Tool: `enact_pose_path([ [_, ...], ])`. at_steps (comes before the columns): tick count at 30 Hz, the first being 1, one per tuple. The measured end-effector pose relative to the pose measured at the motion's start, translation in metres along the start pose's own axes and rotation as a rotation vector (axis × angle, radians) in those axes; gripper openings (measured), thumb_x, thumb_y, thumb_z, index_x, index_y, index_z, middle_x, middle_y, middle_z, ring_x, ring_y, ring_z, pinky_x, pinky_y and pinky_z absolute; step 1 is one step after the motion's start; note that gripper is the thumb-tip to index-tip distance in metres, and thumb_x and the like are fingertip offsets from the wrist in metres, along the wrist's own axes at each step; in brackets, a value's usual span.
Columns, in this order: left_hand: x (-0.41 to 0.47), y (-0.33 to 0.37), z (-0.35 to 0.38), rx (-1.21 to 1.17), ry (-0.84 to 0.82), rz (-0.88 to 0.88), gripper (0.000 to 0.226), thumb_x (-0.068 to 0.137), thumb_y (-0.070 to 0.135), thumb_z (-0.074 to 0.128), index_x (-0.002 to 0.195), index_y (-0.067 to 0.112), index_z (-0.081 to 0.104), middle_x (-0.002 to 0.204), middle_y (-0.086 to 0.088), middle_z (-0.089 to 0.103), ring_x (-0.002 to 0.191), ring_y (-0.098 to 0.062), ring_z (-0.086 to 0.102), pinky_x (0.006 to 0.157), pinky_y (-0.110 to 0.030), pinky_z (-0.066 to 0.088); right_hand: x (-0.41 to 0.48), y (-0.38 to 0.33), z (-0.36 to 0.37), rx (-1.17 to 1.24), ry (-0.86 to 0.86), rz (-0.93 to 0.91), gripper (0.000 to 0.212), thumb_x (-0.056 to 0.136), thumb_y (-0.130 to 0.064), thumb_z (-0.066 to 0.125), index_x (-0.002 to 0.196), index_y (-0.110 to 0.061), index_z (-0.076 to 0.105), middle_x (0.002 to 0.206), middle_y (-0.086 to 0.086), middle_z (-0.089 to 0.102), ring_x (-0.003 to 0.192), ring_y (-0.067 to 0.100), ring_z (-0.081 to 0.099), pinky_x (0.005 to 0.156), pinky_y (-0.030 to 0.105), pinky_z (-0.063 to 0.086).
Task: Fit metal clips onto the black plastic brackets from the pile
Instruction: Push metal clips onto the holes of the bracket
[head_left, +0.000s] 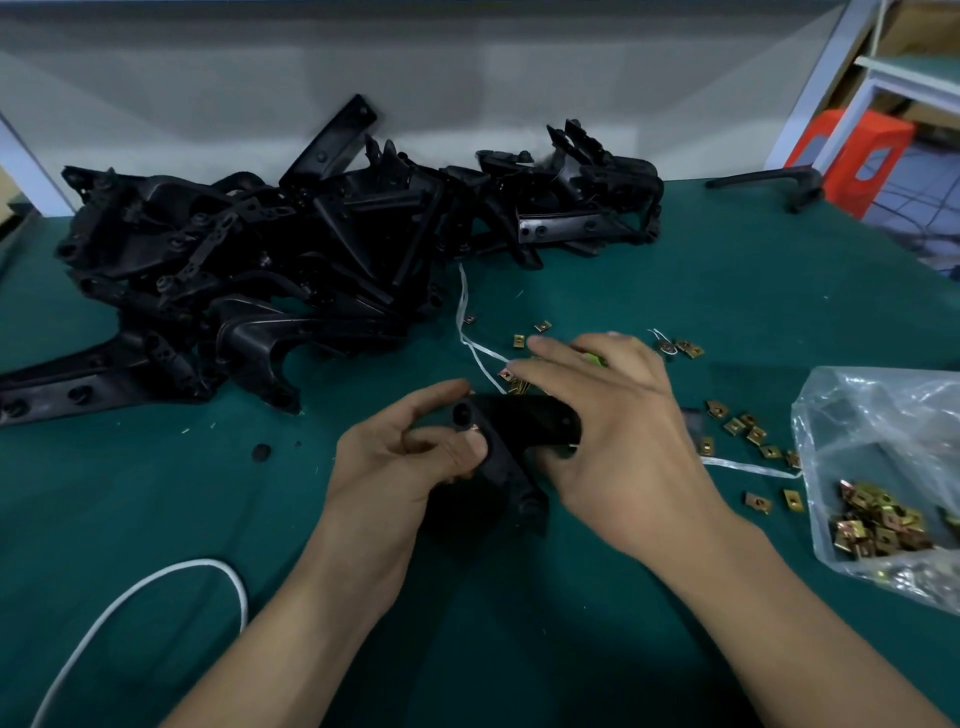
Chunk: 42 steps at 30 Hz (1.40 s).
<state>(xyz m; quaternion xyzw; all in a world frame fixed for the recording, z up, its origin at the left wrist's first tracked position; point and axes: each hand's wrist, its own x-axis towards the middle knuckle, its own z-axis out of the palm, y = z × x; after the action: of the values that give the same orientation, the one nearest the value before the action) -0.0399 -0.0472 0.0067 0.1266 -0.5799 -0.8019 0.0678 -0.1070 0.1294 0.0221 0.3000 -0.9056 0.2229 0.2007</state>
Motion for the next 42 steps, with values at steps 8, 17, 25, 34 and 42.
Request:
enact_pose_path([
  [8,0.008,0.009,-0.012,-0.29,0.09,0.03,0.041,0.074,0.009,0.069,0.115,0.013,0.068,0.095,-0.01,0.045,0.075,-0.011,0.056,0.075,-0.017,0.056,-0.006,-0.007,-0.006,0.571,0.372,0.525,0.049,0.093,-0.04,0.067,0.055,-0.013,0.05,0.048,-0.01,0.045,0.045,0.005,0.04,0.049,0.013,0.03],
  [17,-0.001,0.002,-0.001,0.002,-0.378,0.022,0.038,0.069,0.003,0.086,0.102,0.018,0.073,0.088,-0.008,0.068,0.077,-0.017,0.063,0.072,-0.026,0.054,0.003,-0.02,0.011,1.944,-0.282,0.725,0.023,0.093,-0.024,0.064,0.104,-0.005,0.071,0.122,0.014,0.069,0.116,0.028,0.065,0.089,0.036,0.057],
  [25,-0.008,-0.001,0.004,0.319,-0.352,0.263,0.04,0.069,0.012,0.085,0.105,0.029,0.079,0.081,0.0,0.078,0.077,0.0,0.064,0.077,-0.013,0.052,0.003,-0.02,0.021,2.14,-0.265,0.817,0.041,0.096,-0.032,0.063,0.065,-0.011,0.046,0.076,0.011,0.058,0.086,0.029,0.066,0.092,0.044,0.055],
  [34,-0.023,-0.013,0.013,0.553,-0.214,0.439,0.026,0.089,0.05,0.067,0.114,0.044,0.066,0.091,0.013,0.077,0.084,-0.01,0.075,0.078,-0.032,0.061,0.002,-0.019,0.024,2.087,-0.298,0.941,0.032,0.089,-0.029,0.069,0.072,-0.01,0.049,0.079,0.008,0.064,0.08,0.028,0.067,0.085,0.041,0.051],
  [42,-0.023,-0.012,0.013,0.834,-0.285,0.511,0.007,0.1,0.05,0.048,0.107,0.046,0.047,0.061,0.011,0.063,0.053,-0.008,0.057,0.053,-0.009,0.036,0.009,-0.01,0.014,1.889,-0.134,1.064,0.021,0.071,-0.012,0.078,0.056,-0.008,0.063,0.059,0.007,0.055,0.053,0.019,0.062,0.053,0.031,0.054],
])
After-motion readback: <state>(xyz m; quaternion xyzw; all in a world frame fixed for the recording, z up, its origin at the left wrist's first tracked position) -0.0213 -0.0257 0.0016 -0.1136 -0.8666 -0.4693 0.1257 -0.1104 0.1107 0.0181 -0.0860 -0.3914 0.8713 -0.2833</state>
